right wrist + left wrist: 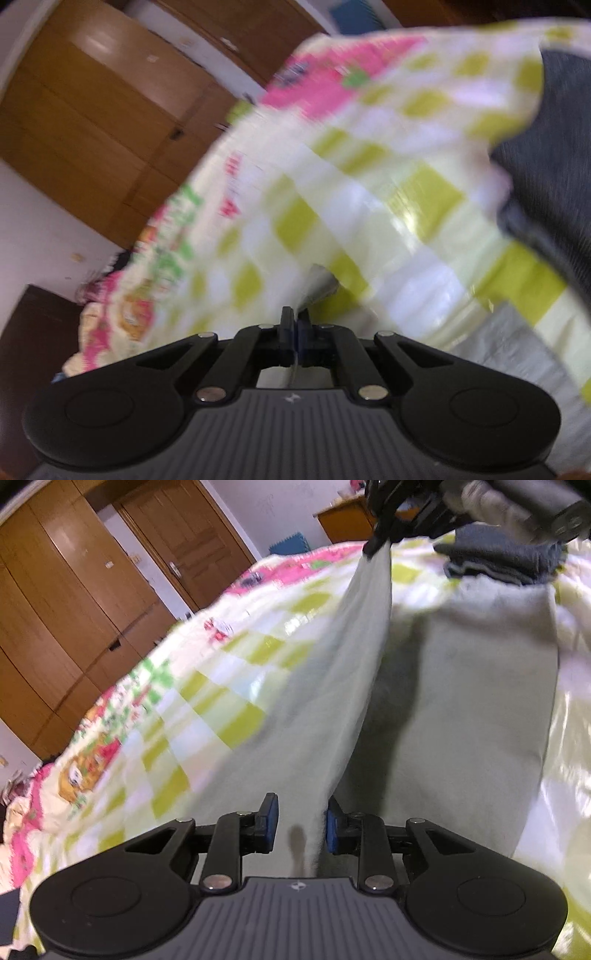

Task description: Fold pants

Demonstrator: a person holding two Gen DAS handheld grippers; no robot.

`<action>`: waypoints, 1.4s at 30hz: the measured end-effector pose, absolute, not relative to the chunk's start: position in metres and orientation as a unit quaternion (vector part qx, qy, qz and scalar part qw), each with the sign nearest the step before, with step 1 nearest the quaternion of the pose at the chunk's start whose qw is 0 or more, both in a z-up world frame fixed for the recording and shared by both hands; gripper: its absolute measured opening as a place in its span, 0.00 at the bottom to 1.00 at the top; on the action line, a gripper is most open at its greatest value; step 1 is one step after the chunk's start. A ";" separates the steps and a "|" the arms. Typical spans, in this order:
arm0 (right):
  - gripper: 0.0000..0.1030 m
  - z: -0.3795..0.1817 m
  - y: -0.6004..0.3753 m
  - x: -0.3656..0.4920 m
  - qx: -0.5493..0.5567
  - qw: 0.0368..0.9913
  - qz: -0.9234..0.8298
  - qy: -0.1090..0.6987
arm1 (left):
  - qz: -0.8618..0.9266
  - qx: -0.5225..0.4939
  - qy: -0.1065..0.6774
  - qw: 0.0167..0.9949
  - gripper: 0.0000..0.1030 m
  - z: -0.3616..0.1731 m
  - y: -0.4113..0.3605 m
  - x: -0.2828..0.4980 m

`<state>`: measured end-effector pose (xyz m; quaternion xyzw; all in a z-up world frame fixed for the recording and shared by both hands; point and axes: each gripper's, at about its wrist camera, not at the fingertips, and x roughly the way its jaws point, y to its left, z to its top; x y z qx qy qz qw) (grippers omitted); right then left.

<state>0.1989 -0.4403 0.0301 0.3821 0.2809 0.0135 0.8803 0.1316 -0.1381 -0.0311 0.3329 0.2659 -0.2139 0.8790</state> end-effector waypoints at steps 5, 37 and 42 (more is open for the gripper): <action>0.03 0.050 -0.457 0.133 0.367 0.897 0.003 0.246 | -0.238 0.334 0.238 0.881 0.40 -0.015 -0.147 0.111; 0.32 -0.037 -0.505 0.040 0.484 0.827 -0.093 0.270 | -0.281 0.430 0.234 0.825 0.32 -0.048 -0.180 0.050; 0.43 -0.040 -0.489 0.040 0.478 0.825 -0.064 0.295 | -0.271 0.405 0.244 0.839 0.33 -0.044 -0.167 0.045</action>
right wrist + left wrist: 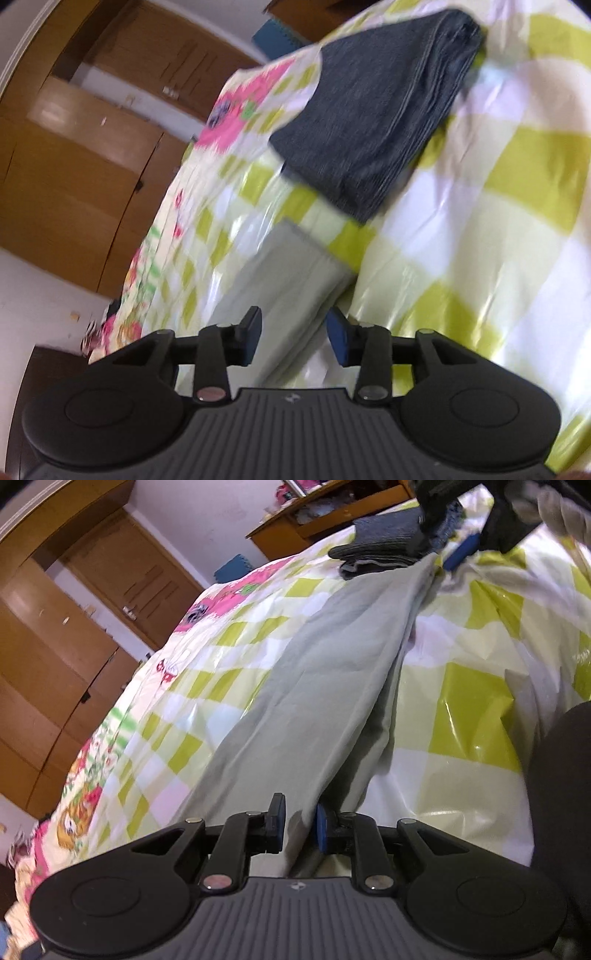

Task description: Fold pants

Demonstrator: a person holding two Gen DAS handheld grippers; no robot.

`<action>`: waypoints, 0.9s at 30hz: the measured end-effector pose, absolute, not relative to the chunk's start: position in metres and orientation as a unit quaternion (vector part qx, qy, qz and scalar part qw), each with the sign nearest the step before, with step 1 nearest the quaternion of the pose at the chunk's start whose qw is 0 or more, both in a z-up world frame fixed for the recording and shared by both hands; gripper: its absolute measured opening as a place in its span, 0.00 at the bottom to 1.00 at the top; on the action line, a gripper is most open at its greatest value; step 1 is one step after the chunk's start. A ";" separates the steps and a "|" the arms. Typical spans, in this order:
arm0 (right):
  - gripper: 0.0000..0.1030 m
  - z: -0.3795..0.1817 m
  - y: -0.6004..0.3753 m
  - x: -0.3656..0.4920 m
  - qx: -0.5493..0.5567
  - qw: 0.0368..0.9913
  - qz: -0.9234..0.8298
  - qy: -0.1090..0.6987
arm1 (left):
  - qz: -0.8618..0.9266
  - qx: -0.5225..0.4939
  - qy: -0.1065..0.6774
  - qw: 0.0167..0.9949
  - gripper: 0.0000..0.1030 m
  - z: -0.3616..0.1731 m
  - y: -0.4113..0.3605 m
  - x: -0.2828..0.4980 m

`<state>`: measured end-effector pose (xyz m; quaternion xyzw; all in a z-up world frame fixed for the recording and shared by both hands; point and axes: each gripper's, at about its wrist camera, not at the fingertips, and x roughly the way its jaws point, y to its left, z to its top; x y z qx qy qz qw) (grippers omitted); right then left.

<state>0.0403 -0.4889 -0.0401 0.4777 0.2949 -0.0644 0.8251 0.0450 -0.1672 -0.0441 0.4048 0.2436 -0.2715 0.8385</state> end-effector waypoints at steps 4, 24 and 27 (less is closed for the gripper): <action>0.47 -0.057 -0.479 0.065 0.489 0.817 -0.070 0.296 | -0.263 0.396 0.248 0.844 0.33 -0.044 -0.160 0.041; 0.21 -0.031 -0.507 0.032 0.431 0.841 -0.139 0.297 | -0.257 0.351 0.266 0.860 0.37 -0.039 -0.149 0.046; 0.24 -0.001 -0.493 0.004 0.373 0.867 -0.164 0.287 | -0.244 0.342 0.258 0.870 0.37 -0.031 -0.130 0.045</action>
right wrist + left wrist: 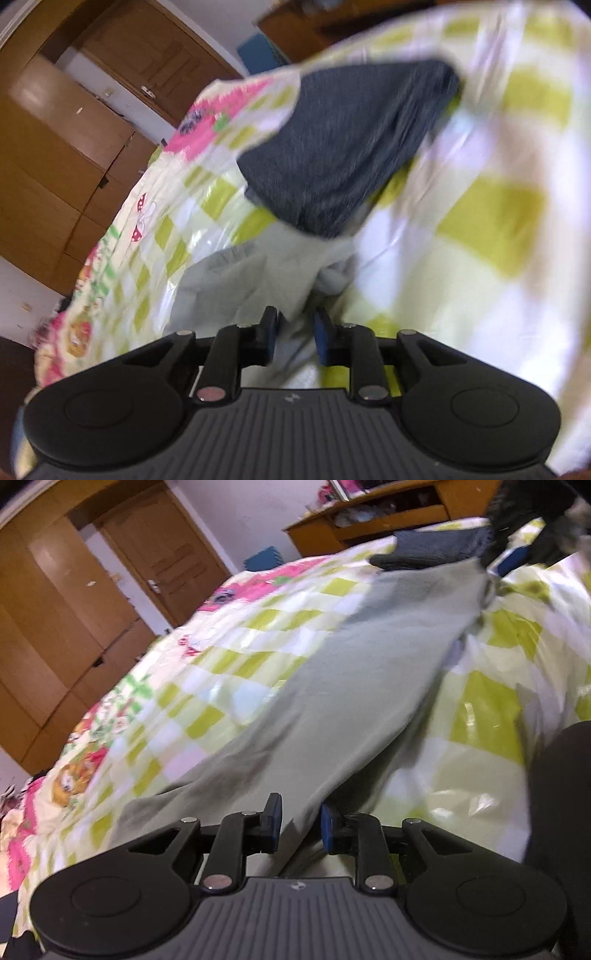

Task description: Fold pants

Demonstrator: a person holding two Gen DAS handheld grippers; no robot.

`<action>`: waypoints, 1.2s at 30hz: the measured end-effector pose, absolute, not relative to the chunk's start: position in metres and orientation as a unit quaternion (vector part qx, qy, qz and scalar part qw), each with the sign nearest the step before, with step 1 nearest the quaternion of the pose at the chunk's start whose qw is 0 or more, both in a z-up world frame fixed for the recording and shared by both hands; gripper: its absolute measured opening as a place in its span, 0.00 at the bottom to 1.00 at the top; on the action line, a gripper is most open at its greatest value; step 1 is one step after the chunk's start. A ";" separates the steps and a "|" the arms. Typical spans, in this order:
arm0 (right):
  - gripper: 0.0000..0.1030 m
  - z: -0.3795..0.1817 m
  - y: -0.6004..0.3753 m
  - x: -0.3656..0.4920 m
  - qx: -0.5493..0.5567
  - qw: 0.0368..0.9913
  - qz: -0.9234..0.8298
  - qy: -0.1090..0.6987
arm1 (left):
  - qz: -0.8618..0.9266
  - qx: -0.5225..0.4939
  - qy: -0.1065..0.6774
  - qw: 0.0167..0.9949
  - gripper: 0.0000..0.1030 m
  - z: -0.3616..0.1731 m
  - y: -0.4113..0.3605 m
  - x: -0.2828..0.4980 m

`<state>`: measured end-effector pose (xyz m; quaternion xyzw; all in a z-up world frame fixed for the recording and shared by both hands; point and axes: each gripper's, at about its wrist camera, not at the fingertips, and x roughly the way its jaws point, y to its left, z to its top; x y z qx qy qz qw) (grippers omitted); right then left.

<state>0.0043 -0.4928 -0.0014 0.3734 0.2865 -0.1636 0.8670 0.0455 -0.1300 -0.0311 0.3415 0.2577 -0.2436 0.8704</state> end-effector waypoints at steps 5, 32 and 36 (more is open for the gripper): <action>0.24 0.040 -0.420 0.034 0.277 0.907 -0.029 0.315 | -0.205 0.322 0.243 0.892 0.38 -0.023 -0.095 0.053; 0.23 -0.015 -0.130 0.290 0.006 0.803 0.350 0.483 | -0.268 0.152 0.306 0.901 0.48 -0.046 -0.024 0.067; 0.25 -0.008 -0.140 0.290 0.005 0.813 0.343 0.470 | -0.268 0.151 0.304 0.902 0.48 -0.045 -0.022 0.066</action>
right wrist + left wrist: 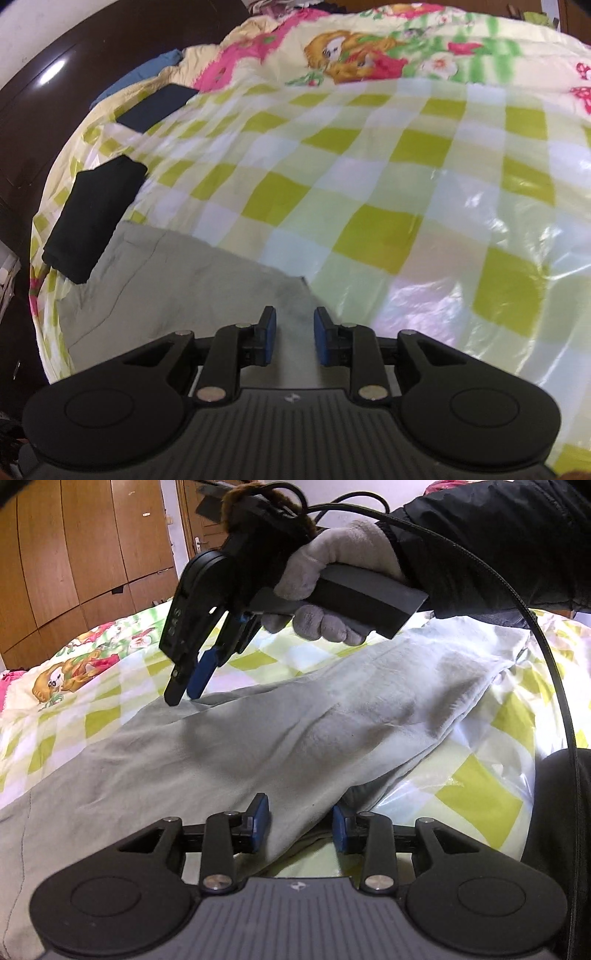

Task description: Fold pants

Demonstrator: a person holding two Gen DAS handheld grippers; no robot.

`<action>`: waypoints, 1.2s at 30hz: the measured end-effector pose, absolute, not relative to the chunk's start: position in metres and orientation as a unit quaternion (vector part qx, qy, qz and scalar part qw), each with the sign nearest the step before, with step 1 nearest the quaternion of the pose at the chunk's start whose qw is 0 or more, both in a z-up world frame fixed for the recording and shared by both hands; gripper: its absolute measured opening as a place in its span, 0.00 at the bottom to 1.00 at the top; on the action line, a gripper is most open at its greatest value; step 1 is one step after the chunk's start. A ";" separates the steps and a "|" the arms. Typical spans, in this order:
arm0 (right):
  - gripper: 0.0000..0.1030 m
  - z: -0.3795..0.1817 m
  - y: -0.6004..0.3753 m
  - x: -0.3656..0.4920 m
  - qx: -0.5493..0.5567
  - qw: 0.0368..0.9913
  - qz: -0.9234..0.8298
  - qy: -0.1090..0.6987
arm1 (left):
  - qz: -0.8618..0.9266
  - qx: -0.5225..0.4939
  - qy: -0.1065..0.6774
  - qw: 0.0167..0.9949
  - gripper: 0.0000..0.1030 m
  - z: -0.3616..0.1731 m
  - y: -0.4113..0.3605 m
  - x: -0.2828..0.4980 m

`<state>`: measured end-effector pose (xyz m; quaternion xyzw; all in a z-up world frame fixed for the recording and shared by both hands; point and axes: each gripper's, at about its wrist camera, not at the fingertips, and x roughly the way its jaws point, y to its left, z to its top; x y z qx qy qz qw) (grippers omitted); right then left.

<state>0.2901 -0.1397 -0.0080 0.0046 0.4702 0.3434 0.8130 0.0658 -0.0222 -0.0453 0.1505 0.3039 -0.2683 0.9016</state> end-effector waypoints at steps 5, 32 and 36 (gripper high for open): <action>0.29 -0.022 -0.134 0.295 0.009 0.802 0.349 0.485 | -0.267 0.147 0.303 0.903 0.48 -0.045 -0.021 0.066; 0.10 0.008 -0.161 0.296 0.031 0.862 0.263 0.432 | -0.248 0.155 0.303 0.907 0.54 -0.053 -0.024 0.073; 0.19 0.016 -0.205 0.228 0.049 0.873 0.235 0.425 | -0.245 0.165 0.297 0.908 0.54 -0.053 -0.026 0.071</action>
